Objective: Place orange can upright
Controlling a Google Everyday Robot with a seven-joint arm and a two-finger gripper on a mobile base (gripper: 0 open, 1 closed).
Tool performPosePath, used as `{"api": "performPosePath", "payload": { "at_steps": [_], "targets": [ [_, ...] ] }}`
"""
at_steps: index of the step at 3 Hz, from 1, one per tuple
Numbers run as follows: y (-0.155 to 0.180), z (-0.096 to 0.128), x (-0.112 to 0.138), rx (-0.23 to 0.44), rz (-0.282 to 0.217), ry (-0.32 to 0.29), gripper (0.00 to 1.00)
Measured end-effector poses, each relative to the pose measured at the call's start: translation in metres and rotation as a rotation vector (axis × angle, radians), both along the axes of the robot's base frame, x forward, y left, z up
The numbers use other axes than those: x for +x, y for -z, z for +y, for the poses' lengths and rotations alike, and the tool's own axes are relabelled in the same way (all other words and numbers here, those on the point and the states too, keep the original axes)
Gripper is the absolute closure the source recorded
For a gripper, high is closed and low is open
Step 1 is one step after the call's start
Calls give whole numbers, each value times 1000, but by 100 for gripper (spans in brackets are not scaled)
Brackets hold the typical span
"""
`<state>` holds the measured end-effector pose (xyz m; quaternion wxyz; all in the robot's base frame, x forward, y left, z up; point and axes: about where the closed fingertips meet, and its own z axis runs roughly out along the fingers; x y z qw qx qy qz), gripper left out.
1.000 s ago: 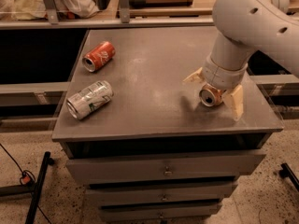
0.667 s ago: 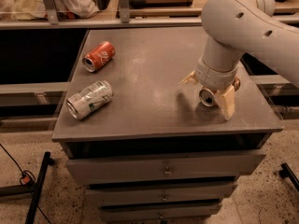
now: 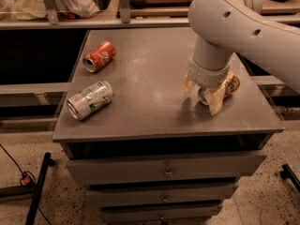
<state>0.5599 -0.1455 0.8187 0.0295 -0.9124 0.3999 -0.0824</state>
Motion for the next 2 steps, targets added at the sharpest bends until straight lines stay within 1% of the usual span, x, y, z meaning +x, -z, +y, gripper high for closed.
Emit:
{"api": "performPosePath", "payload": {
  "at_steps": [1, 2],
  "targets": [
    [-3, 1, 1, 0, -3, 6, 72],
    [-11, -5, 11, 2, -2, -18, 96]
  ]
}}
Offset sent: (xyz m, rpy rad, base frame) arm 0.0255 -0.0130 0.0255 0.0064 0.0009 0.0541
